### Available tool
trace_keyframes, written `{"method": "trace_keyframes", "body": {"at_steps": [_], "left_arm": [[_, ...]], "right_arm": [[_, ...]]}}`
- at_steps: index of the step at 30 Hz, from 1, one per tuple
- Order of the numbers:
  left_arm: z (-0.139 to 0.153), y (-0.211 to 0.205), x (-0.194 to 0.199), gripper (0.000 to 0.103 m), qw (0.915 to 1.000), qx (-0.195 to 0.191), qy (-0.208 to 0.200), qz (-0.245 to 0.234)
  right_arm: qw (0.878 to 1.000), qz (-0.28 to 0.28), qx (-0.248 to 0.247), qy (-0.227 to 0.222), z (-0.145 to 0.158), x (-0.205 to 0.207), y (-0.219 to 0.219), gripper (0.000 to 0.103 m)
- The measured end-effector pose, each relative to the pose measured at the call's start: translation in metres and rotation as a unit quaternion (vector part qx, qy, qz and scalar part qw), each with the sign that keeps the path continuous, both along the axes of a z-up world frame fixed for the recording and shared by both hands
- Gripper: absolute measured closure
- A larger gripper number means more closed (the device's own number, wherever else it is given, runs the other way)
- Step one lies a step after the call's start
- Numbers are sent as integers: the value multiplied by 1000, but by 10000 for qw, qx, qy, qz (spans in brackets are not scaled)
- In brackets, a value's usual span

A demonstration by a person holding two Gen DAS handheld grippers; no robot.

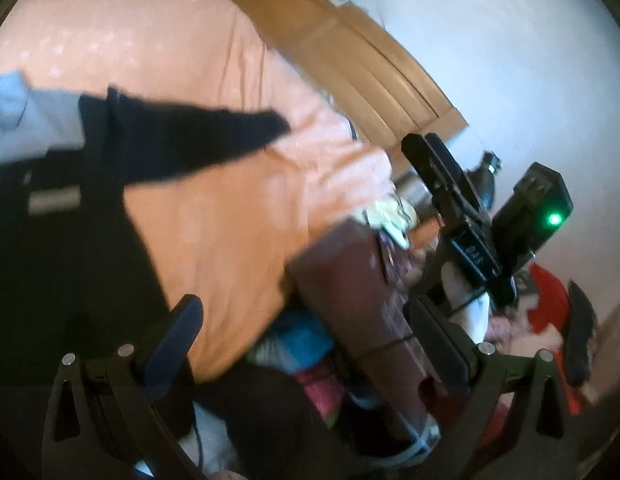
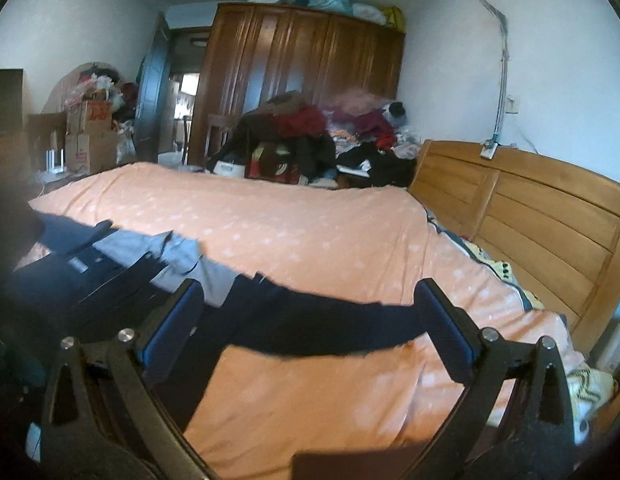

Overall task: Fold small clothes
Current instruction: 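Lift both tools and swing them over the spread-out navy jacket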

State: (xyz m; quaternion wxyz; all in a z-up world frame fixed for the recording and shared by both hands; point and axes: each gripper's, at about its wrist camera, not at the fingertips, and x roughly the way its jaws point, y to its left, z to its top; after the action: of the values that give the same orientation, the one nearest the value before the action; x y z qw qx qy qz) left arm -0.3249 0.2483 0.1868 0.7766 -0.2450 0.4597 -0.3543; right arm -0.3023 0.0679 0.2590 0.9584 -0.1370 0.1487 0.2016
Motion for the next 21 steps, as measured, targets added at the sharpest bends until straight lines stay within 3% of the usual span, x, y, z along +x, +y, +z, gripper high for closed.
{"method": "trace_keyframes", "body": {"at_steps": [3,7,11,14,17,18,19,20,21], "left_arm": [[0,18,-34,0,9996,-199,135,-172],[18,57,-67,0,9993,-275,-247,80],[33,124,-76,0,9917,222,-649,1090],[36,193,-86,0,9775,267,-636,1995],[44,257,-107,0,9449,793,-852,3059],[49,278,-116,0,9219,1247,-933,3546],[52,292,-122,0,8962,1754,-1007,3949],[55,304,-127,0,8604,2376,-1094,4373],[57,315,-132,0,8100,3167,-1170,4795]], "right_arm": [[9997,103,116,164,2,-16,5,0],[9985,350,283,317,1,-23,21,0],[9942,610,543,702,-8,-14,42,0],[9888,834,710,1012,-19,-4,62,0],[9835,1038,657,1329,-32,7,86,0],[9813,1092,606,1462,-39,11,97,0],[9783,1115,518,1670,-49,19,108,0],[9761,1108,471,1808,-57,26,115,0],[9738,1076,378,1967,-68,35,125,0]]}}
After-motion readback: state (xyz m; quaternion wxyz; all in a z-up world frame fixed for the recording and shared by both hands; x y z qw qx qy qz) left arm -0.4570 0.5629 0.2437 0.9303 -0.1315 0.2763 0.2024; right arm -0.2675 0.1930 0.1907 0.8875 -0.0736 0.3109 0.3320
